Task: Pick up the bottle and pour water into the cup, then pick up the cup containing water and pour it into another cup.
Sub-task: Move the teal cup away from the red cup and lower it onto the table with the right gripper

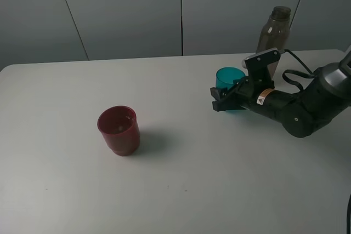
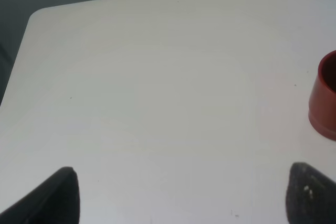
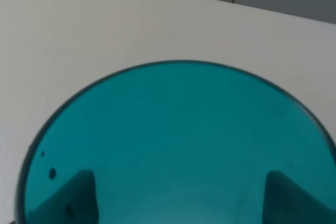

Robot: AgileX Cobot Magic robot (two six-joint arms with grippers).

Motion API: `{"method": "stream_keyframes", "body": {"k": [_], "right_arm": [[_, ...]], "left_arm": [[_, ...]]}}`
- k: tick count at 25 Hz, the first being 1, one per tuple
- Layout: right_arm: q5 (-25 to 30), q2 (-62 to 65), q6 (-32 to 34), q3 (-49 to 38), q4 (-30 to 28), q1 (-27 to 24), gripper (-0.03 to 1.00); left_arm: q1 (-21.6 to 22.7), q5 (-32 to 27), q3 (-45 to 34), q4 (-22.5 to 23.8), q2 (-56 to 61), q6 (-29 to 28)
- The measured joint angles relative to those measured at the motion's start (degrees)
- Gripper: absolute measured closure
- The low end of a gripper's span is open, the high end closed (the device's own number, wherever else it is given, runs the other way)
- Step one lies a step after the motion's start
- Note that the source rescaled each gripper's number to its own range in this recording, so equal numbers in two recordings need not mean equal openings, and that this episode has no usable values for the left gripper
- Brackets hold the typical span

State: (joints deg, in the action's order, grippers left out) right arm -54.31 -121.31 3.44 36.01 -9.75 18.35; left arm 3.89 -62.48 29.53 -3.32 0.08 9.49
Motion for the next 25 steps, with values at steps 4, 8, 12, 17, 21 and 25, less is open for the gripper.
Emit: {"method": "stream_keyframes", "body": {"k": [4,8,12,17,21,25], "right_arm": [[-0.3,0.0,0.0,0.0,0.0,0.0,0.91],[0.9,0.0,0.0,0.0,0.0,0.0,0.91],[1.6,-0.1,0.0,0.0,0.0,0.0,0.91],[2.2,-0.1,0.1,0.4,0.0,0.0,0.91],[2.6,-0.1,2.1,0.4,0.0,0.0,0.56],[2.7,0.1,5.2,0.2,-0.1,0.0,0.00]], "left_arm": [[0.0,0.0,0.0,0.0,0.0,0.0],[0.0,0.0,0.0,0.0,0.0,0.0],[0.0,0.0,0.0,0.0,0.0,0.0],[0.0,0.0,0.0,0.0,0.0,0.0],[0.0,0.0,0.0,0.0,0.0,0.0],[0.0,0.0,0.0,0.0,0.0,0.0]]}}
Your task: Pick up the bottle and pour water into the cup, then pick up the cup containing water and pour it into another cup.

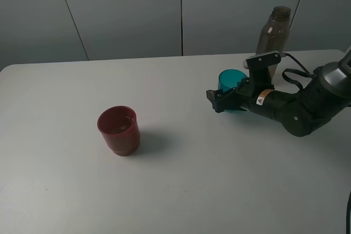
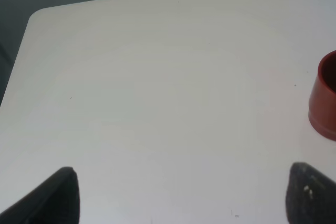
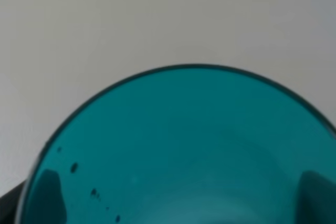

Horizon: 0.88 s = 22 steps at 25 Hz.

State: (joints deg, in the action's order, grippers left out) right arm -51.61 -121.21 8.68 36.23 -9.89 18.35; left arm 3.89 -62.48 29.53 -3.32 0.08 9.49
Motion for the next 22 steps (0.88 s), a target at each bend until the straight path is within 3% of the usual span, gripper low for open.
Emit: {"method": "stream_keyframes", "body": {"k": [6,15,22], "right_arm": [[3.2,4.6,0.7,-4.0,0.0,0.0,-0.02],[14.9,25.0,0.3,-14.0,3.9,0.0,-0.03],[41.9,55.0,0.1,-15.6,4.9,0.0,-0.03]], "left_arm": [[0.0,0.0,0.0,0.0,0.0,0.0],[0.0,0.0,0.0,0.0,0.0,0.0],[0.0,0.0,0.0,0.0,0.0,0.0]]}}
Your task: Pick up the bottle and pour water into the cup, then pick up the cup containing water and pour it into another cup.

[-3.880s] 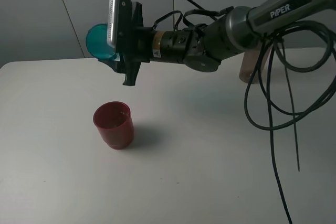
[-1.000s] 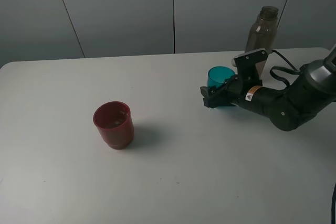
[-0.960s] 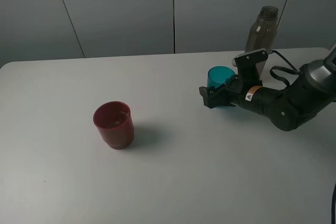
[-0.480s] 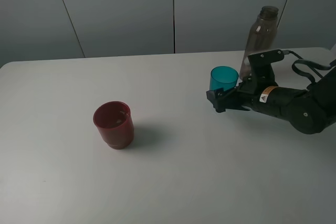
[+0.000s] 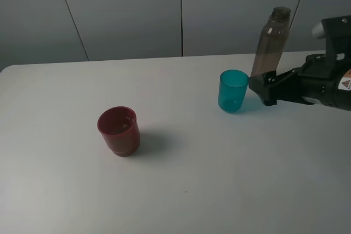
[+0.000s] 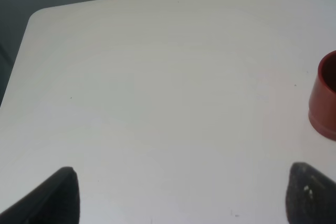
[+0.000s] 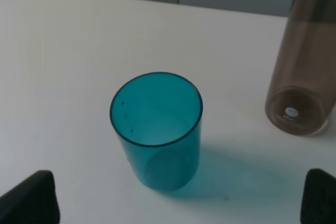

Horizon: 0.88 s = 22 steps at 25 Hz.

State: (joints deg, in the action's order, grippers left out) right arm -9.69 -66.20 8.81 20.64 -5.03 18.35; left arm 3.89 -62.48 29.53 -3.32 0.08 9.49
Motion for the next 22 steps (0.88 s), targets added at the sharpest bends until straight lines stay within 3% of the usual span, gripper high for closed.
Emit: {"method": "stream_keyframes", "body": {"k": [4,10,17,22], "right_arm": [[18.4,20.3,0.0,2.0,0.0,0.0,-0.03],[48.1,43.9,-0.5,11.7,0.0,0.0,-0.03],[71.3,59.6,-2.0,13.2,0.0,0.0,-0.03],[78.8,65.8,-2.2,13.1,2.7,0.0,-0.03]], "left_arm": [[0.0,0.0,0.0,0.0,0.0,0.0],[0.0,0.0,0.0,0.0,0.0,0.0],[0.0,0.0,0.0,0.0,0.0,0.0],[0.0,0.0,0.0,0.0,0.0,0.0]]}}
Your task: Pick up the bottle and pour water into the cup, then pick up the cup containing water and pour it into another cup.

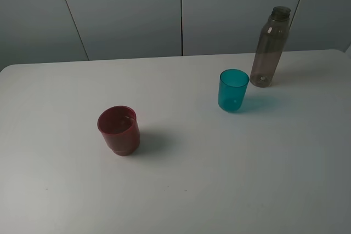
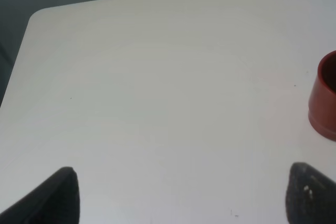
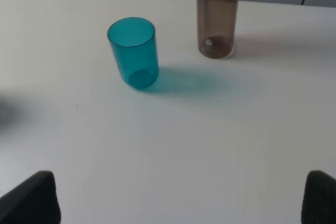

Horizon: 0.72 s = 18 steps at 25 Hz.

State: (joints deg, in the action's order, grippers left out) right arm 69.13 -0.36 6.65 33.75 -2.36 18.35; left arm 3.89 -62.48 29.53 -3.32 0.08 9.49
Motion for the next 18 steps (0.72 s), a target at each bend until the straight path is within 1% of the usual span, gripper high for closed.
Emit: {"method": "stream_keyframes", "body": {"k": [3,7,12,18], "right_arm": [[0.6,0.2,-0.2,-1.5,2.4,0.0,-0.03],[0.3,0.2,-0.2,-2.4,3.0,0.0,-0.03],[-5.2,0.2,-0.2,-4.2,3.0,0.0,-0.03],[-6.1,0.2,0.5,-4.4,0.4,0.0,-0.03]], "left_arm": [[0.0,0.0,0.0,0.0,0.0,0.0],[0.0,0.0,0.0,0.0,0.0,-0.1],[0.0,0.0,0.0,0.0,0.0,-0.1],[0.0,0.0,0.0,0.0,0.0,-0.1]]}}
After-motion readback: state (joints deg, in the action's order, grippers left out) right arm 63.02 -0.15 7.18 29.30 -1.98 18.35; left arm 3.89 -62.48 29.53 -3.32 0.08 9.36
